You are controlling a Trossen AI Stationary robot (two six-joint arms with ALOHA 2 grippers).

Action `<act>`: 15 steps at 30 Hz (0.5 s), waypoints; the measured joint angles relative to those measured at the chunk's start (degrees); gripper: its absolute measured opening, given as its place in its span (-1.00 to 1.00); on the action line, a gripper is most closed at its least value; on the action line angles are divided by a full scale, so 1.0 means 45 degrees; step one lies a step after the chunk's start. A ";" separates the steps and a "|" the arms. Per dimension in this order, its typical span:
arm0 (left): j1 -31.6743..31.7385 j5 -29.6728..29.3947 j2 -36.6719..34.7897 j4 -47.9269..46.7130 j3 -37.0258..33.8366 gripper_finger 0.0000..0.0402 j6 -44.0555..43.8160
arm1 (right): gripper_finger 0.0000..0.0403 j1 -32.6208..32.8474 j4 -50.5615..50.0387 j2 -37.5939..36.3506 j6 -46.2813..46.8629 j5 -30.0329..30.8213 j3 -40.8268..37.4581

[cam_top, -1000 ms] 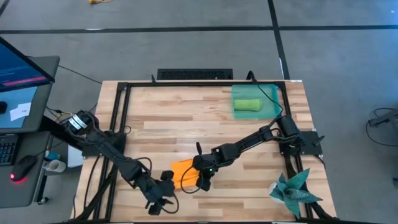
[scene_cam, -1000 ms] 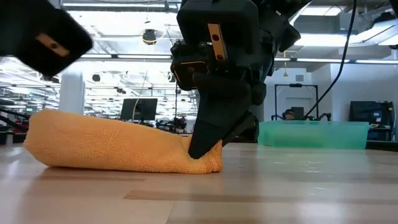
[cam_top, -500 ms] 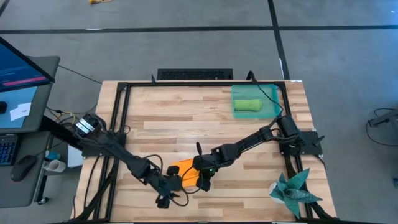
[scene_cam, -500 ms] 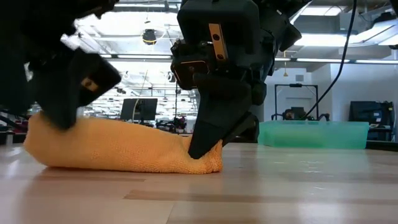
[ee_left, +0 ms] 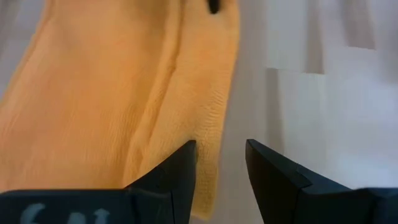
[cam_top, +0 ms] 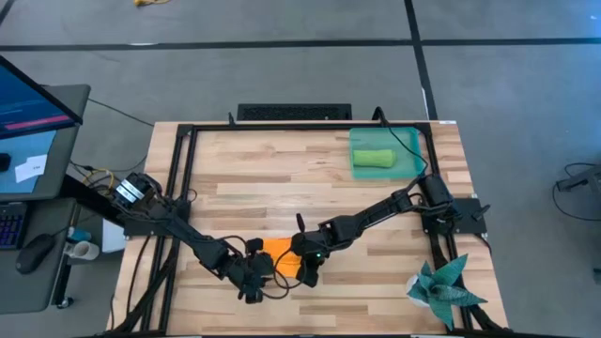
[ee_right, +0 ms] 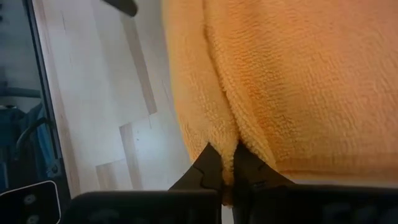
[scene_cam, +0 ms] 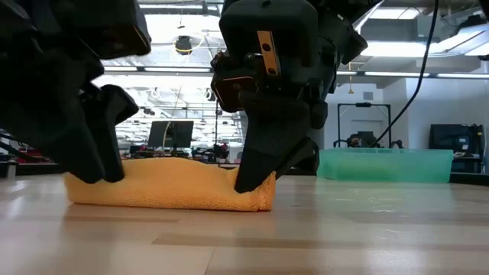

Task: Roll microfiber towels into tight, uniform cylinder then place into a basket
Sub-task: Roll the orange microfiber towel

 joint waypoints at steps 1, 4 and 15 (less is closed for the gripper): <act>0.0018 -0.0089 0.0000 -0.0119 0.0000 -0.33 -0.0196 | -0.89 0.0000 0.0004 0.0000 0.0000 -0.0042 0.0000; 0.0166 -0.0196 -0.0012 -0.0304 -0.0100 -0.33 -0.0997 | -0.83 0.0000 0.0029 0.0005 0.0001 -0.0216 0.0000; 0.0768 0.0307 -0.0081 0.1071 -0.1452 -0.33 -0.2484 | -0.85 -0.0005 0.0095 0.0017 0.0000 -0.0588 0.0000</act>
